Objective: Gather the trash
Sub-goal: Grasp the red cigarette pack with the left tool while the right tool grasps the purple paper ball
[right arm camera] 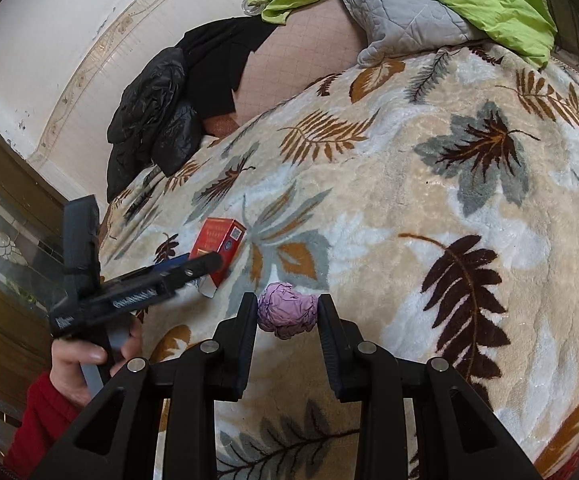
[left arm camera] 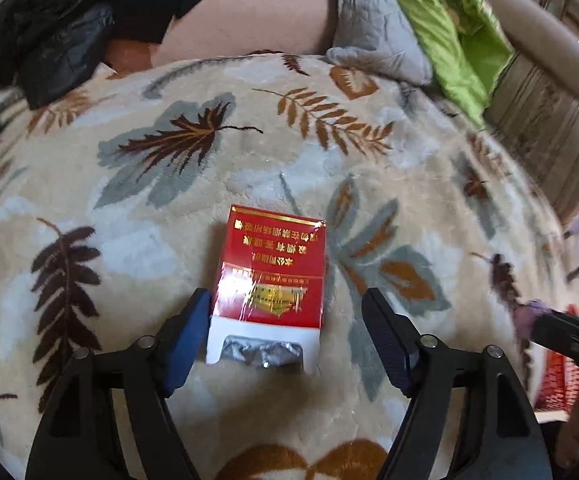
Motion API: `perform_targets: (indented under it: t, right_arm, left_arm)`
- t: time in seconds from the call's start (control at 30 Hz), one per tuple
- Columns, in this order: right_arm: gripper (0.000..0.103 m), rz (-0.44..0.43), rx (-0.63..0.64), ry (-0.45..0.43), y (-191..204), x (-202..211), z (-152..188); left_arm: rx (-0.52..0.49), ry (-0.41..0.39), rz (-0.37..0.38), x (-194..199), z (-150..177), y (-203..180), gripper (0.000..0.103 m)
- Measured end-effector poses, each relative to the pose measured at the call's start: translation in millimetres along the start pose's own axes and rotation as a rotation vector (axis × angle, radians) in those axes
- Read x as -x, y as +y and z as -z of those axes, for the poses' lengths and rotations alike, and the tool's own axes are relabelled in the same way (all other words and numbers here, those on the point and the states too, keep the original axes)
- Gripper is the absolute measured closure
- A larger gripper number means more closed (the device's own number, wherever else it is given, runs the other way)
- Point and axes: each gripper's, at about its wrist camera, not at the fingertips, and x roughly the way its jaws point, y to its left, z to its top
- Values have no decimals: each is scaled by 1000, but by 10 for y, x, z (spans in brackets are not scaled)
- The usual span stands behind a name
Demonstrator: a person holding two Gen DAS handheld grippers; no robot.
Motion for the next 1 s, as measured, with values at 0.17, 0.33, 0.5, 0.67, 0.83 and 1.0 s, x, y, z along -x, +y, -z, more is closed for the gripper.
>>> perform_targets:
  t: [0.17,0.33,0.5,0.67,0.83,1.0]
  right_arm:
    - [71,23,23,-16,20,39,13]
    - [71,36,24,-30,5,97,10]
    - [71,59,62,-70,78,230,49]
    - [71,60,92,-88,169,392,200]
    - [71,56,134,-95,260,554,437]
    - [71,50,131,-112,226,743,612]
  left_arm:
    - [19,3,-127,-168,-49,-83,33]
    - [81,-48,-202,-55,82,-65,47]
    - [133,-119,-178,344,324,-192,47]
    - [125,-201,-200,836,645,-542,47]
    - [125,-289,-258,1265,1053,-835,47]
    - [86,-357,-338,1518,1378,-1111,47]
